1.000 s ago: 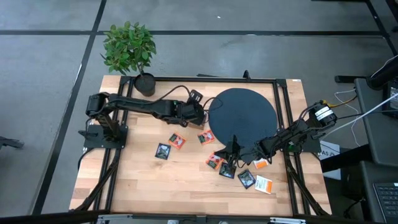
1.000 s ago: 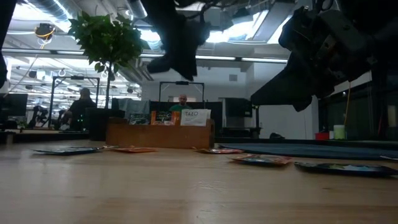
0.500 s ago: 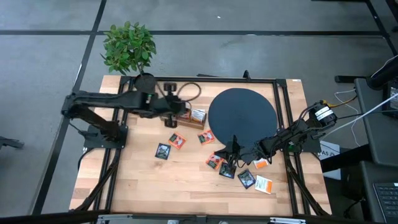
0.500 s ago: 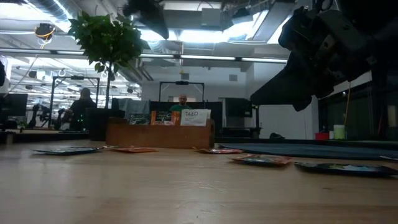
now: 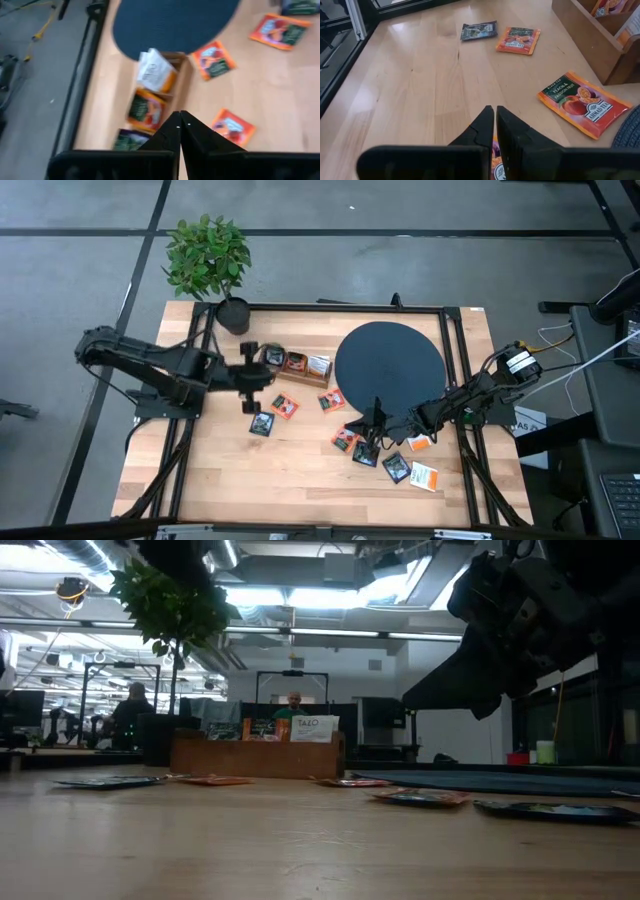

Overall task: Pick & Place Tea
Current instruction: Put the middle dark blue tea bag into the left section of the wooden organizer

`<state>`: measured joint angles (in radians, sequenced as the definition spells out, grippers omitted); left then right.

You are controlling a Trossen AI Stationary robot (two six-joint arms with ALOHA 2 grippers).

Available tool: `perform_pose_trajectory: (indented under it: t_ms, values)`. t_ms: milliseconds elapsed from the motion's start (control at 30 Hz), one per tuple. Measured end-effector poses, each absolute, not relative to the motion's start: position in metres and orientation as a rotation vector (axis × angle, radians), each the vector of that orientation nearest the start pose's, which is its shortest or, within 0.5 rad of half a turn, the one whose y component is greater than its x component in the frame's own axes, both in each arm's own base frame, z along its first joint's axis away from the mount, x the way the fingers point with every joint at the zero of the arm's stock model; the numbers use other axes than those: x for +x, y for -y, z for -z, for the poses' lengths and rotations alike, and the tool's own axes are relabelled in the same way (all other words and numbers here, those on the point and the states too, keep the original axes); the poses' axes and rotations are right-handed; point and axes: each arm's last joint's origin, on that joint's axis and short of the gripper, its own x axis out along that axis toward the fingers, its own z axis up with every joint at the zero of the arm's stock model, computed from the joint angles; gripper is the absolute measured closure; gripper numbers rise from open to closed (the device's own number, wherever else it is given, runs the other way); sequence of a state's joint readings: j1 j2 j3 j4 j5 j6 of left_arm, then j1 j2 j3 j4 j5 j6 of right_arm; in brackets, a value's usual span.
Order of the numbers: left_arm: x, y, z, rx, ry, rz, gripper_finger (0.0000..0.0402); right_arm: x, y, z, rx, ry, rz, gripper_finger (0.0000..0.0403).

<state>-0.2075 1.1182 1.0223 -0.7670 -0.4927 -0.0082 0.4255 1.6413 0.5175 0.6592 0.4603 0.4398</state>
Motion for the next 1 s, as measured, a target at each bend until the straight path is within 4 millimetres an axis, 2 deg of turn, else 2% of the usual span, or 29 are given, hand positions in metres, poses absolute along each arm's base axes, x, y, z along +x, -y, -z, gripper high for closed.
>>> perform_pose_trajectory:
  t_ms: [300,567,700,833,1000]
  values:
    - [0.212,0.057,-0.266,0.221,-0.748,-0.113,0.0397,0.263,-0.105,-0.130,0.267,-0.398,0.129,0.0378]
    - [0.210,0.064,-0.247,0.197,-0.721,-0.069,0.0395,0.264,-0.107,-0.136,0.313,-0.399,0.069,0.0378]
    - [0.211,0.065,-0.245,0.165,-0.720,-0.055,0.0390,0.259,-0.108,-0.152,0.385,-0.403,0.001,0.0382]
    - [0.212,0.066,-0.245,0.165,-0.716,-0.036,0.0390,0.248,-0.103,-0.160,0.435,-0.484,0.038,0.0397]
    - [0.215,0.067,-0.250,0.183,-0.658,-0.019,0.0395,0.236,-0.098,-0.170,0.486,-0.550,0.044,0.0392]
